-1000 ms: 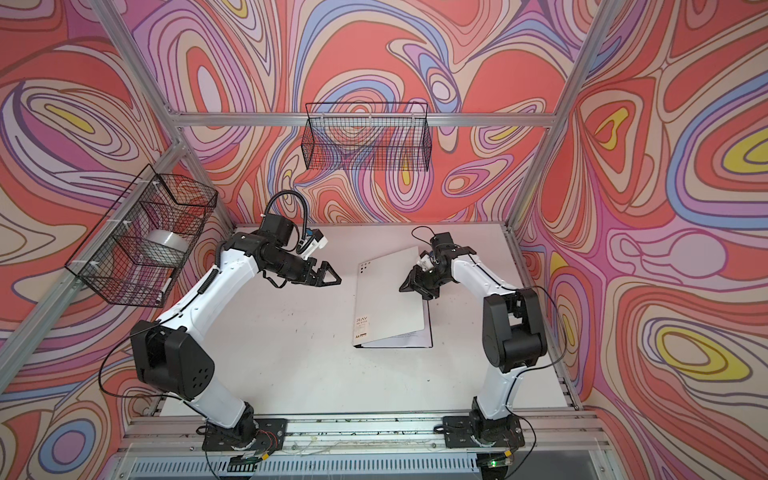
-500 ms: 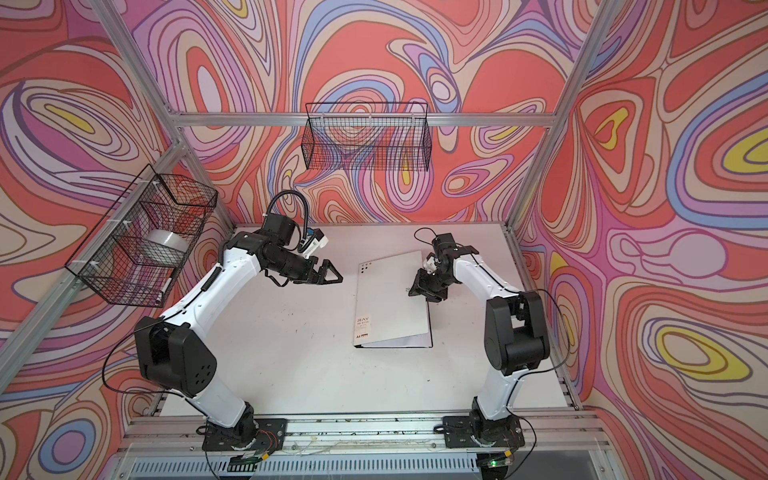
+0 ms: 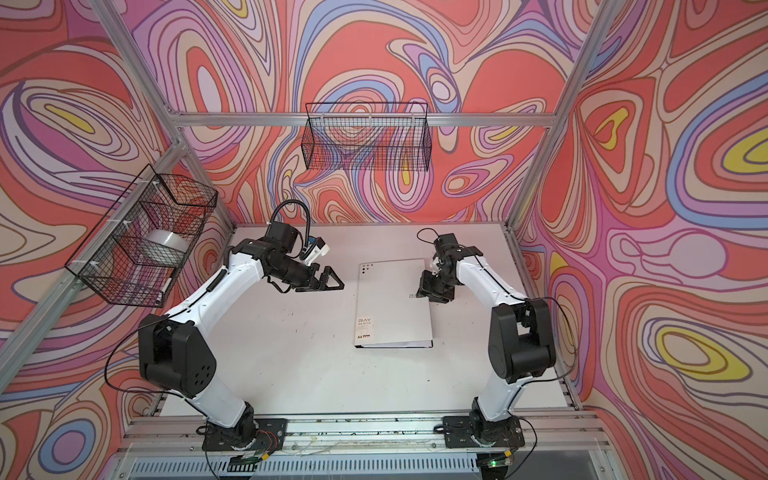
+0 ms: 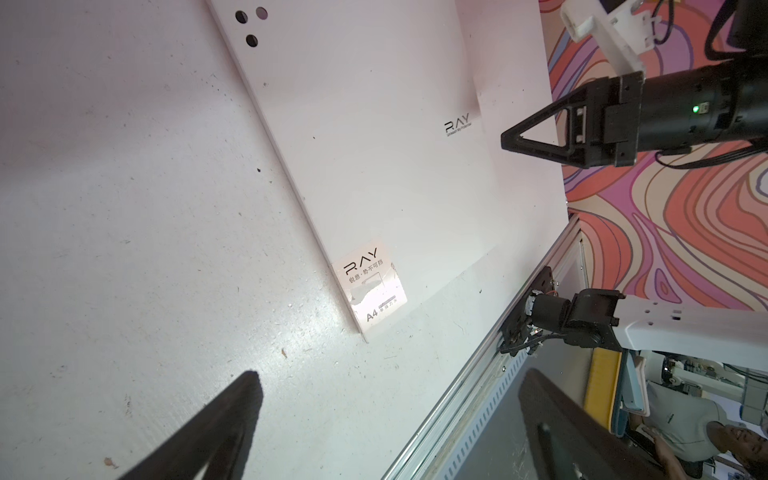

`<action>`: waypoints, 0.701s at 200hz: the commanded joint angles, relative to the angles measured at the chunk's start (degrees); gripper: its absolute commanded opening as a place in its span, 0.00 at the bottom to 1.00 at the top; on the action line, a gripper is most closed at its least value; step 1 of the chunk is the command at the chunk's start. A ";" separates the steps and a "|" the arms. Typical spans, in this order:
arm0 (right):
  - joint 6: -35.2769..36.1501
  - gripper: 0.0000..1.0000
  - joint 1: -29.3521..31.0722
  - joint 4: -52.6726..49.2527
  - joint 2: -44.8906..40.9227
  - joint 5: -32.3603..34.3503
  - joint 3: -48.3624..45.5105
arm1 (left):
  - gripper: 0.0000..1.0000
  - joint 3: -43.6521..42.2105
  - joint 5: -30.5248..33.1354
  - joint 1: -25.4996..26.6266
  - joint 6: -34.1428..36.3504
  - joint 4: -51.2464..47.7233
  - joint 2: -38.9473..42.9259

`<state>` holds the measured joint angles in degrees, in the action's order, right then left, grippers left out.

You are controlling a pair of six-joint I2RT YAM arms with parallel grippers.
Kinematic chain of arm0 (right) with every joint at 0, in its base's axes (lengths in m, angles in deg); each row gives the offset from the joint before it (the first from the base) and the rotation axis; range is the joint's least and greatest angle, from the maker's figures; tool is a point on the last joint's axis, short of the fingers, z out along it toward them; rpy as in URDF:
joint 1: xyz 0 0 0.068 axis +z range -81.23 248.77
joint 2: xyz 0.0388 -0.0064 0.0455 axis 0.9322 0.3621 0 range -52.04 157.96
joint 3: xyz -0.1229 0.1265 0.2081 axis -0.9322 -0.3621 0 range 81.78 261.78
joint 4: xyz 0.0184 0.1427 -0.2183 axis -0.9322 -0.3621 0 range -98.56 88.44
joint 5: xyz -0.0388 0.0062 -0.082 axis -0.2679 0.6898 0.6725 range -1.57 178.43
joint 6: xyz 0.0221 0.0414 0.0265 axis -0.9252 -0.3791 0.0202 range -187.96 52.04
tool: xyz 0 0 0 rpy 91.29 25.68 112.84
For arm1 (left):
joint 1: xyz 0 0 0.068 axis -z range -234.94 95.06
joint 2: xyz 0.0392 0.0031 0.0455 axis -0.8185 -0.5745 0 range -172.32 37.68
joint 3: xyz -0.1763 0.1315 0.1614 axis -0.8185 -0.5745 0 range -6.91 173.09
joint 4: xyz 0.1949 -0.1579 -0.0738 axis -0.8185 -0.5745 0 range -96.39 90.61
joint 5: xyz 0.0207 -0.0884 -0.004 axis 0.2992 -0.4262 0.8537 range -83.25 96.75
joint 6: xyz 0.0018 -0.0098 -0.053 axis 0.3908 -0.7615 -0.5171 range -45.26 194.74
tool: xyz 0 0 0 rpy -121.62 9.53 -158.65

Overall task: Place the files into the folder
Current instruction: 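Press the closed cover flat with the right gripper while the left gripper withdraws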

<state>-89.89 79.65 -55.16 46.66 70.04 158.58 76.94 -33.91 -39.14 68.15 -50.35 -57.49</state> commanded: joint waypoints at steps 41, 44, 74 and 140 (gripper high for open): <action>-0.72 0.48 0.02 -0.04 -2.46 5.61 -3.26 | 0.97 0.74 2.99 0.03 -2.84 1.03 -2.15; -0.76 0.48 0.02 0.15 -2.27 5.69 -3.36 | 0.97 0.82 3.47 0.03 -2.82 1.11 -2.27; -1.44 0.49 0.04 3.22 1.07 4.90 -4.05 | 0.96 4.55 5.17 0.03 -1.16 -1.73 -7.56; -3.47 0.49 -0.01 10.41 9.03 5.86 -4.37 | 0.93 0.43 4.13 0.12 -3.33 4.67 -10.34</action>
<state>-91.97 79.65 -47.71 53.83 73.98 154.71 79.19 -30.04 -39.14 65.84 -48.45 -67.90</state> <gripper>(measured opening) 0.493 0.934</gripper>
